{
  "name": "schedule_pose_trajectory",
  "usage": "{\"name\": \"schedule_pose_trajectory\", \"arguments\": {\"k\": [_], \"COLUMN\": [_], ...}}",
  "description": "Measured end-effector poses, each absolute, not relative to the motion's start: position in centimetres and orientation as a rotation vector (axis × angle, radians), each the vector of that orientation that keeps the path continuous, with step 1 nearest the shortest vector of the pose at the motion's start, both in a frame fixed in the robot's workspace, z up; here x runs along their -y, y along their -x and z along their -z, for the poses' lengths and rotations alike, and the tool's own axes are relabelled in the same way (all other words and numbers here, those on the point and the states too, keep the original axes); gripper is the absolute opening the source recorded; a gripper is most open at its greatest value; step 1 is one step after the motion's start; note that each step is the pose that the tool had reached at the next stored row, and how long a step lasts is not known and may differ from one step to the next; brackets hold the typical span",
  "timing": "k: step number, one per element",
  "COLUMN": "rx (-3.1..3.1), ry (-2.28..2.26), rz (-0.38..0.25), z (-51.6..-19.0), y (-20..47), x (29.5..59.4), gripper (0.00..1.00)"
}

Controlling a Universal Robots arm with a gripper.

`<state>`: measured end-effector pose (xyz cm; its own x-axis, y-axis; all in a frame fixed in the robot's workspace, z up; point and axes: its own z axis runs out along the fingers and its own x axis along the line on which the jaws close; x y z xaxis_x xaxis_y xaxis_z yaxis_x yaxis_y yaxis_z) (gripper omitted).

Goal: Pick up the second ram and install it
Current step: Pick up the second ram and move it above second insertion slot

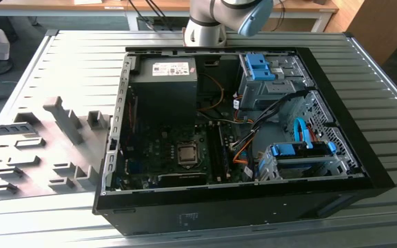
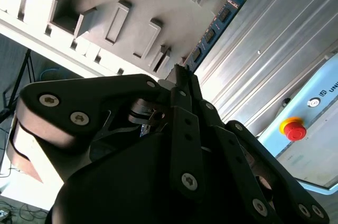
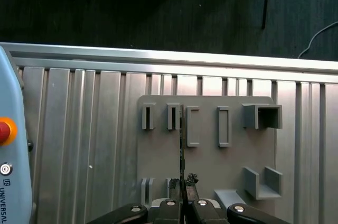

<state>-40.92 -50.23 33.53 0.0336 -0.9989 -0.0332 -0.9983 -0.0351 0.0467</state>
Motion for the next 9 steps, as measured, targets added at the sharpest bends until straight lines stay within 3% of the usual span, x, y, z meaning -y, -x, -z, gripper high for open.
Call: {"name": "schedule_pose_trajectory", "arguments": {"k": [9], "rx": [2.175], "ry": [-2.251], "rz": [0.088], "z": [-34.7], "y": [40.9], "x": [50.2], "gripper": [0.14]}}
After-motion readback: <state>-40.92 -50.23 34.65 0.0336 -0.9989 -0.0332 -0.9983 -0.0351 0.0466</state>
